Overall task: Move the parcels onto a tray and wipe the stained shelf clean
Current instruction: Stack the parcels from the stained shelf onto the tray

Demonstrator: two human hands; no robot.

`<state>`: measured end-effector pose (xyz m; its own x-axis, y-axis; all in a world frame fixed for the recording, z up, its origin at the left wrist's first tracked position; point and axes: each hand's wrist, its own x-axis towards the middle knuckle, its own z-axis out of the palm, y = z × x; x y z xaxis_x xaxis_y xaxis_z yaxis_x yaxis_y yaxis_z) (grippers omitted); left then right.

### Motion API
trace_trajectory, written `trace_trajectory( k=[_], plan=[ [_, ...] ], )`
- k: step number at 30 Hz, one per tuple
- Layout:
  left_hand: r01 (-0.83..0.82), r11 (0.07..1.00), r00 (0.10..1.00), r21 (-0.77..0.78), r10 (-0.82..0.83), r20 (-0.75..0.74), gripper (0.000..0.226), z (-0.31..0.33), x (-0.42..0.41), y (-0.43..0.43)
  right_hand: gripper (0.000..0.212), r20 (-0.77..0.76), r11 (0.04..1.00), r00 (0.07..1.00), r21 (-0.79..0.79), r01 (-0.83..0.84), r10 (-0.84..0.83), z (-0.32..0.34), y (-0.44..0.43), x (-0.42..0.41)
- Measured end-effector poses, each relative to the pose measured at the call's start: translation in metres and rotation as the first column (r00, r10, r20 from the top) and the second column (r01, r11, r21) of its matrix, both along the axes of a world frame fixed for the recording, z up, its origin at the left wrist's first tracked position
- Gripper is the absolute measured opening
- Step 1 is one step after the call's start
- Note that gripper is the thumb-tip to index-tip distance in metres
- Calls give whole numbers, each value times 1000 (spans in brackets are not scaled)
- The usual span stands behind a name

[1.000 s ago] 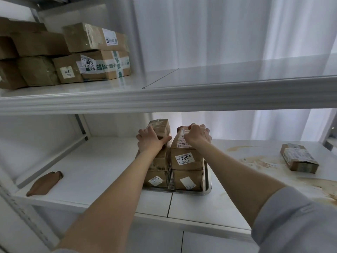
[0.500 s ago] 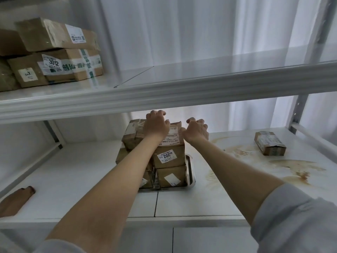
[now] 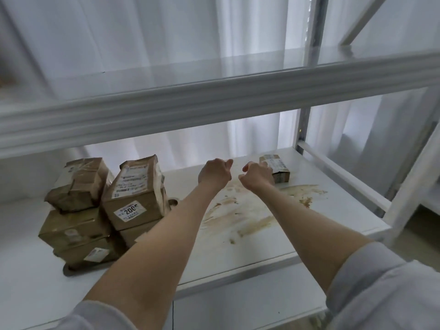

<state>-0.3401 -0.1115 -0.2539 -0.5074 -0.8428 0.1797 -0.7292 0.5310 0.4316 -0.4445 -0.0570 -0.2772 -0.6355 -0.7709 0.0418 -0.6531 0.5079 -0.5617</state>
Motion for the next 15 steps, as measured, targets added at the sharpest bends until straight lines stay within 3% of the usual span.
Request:
trace_trajectory(
  k=[6, 15],
  plan=[
    [6, 995, 998, 95, -13, 68, 28, -31, -67, 6, 54, 77, 994, 994, 82, 65, -72, -24, 15, -73],
    [-60, 978, 978, 198, 18, 208, 45, -62, -129, 0, 84, 211, 993, 975, 109, 41, -63, -46, 3, -139]
  ],
)
